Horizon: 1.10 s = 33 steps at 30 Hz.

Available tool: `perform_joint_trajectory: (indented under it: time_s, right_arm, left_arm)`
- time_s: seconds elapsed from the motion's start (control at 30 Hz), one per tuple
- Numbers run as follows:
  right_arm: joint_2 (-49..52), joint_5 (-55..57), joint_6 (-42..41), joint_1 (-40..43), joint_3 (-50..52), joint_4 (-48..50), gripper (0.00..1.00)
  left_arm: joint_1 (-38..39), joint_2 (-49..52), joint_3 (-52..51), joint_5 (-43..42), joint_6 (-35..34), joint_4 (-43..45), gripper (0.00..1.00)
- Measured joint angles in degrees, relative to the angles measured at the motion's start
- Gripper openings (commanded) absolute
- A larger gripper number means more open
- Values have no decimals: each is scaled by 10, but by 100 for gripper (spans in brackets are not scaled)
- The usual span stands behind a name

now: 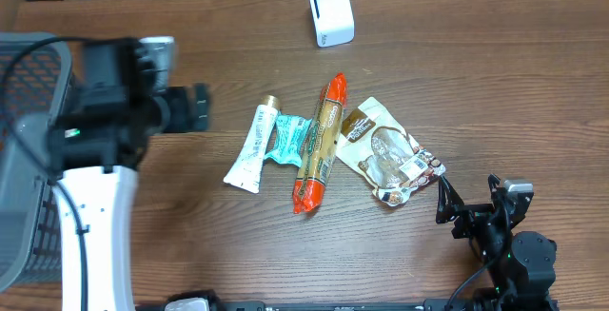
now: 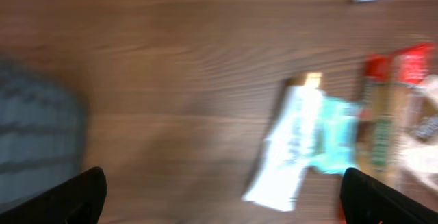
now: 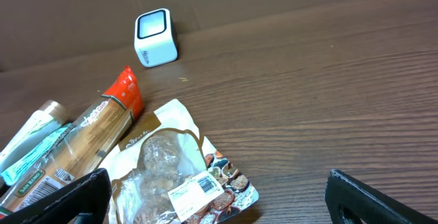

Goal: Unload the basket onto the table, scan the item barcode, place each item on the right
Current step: 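Open the left gripper and retract it to the left side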

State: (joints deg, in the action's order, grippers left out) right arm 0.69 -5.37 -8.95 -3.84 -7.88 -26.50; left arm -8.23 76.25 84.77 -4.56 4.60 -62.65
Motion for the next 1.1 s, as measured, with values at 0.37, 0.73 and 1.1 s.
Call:
perform_joint_trajectory:
  time_s: [0.37,0.73,1.1]
  right_arm:
    - [0,3,0,0,0,3,100]
    - [0,2,0,0,0,3,100]
    - [1,-70,-33,0,0,9,100]
  left_arm:
    - [-169,77,-61,-164,210,27,96]
    - [-165,93,-61,-190,231,27,100]
    - [-165,93,-61,-191,231,27,100]
